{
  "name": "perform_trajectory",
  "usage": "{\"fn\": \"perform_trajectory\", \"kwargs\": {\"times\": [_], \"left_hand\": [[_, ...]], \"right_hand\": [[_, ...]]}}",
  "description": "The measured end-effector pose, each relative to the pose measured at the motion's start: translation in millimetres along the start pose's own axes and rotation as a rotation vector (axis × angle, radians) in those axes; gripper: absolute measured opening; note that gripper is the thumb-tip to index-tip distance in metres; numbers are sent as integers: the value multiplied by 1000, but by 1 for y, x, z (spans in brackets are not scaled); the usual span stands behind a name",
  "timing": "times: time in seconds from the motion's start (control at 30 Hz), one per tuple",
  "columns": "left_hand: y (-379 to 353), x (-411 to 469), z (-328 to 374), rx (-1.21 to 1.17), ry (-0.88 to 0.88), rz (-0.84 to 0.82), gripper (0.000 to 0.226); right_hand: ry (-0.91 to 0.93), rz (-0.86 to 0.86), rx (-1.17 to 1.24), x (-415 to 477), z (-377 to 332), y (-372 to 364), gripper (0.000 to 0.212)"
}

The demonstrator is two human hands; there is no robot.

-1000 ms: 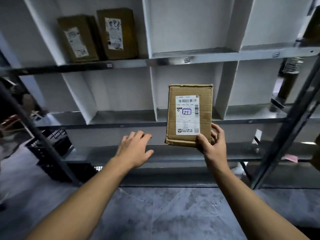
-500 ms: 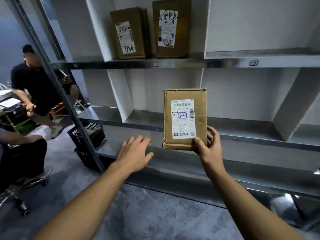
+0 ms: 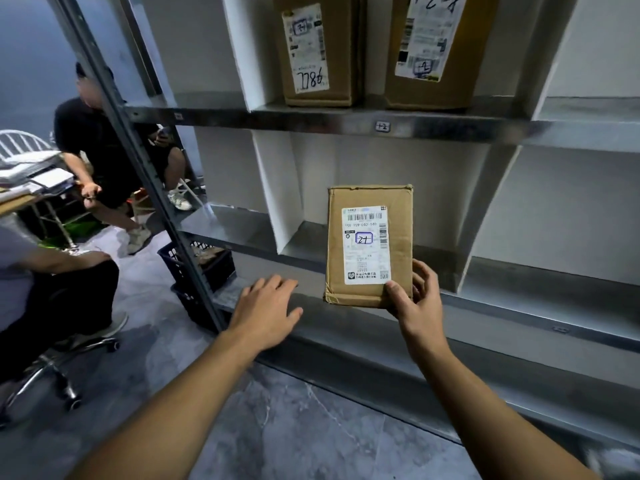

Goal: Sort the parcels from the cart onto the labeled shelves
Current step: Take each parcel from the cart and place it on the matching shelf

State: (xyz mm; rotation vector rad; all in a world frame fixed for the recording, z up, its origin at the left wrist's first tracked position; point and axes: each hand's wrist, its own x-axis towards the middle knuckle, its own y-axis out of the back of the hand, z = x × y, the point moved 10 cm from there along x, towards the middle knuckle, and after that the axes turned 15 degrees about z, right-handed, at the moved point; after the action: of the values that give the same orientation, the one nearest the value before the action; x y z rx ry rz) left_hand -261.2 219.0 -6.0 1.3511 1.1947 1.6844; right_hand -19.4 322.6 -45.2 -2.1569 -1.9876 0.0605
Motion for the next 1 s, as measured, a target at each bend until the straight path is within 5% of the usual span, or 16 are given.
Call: {"fn": "perform_trajectory", "kwargs": {"times": [0.3, 0.77, 1.0], "left_hand": [[-24, 27, -131, -10, 75, -24, 54], [-22, 89, -365, -44, 4, -47, 57], [-23, 132, -405, -168, -28, 14, 57]], "right_hand": [[-3, -125, -52, -12, 41, -128, 52], [-5, 5, 12, -53, 82, -354, 56], [16, 118, 36, -49, 89, -406, 50]]}}
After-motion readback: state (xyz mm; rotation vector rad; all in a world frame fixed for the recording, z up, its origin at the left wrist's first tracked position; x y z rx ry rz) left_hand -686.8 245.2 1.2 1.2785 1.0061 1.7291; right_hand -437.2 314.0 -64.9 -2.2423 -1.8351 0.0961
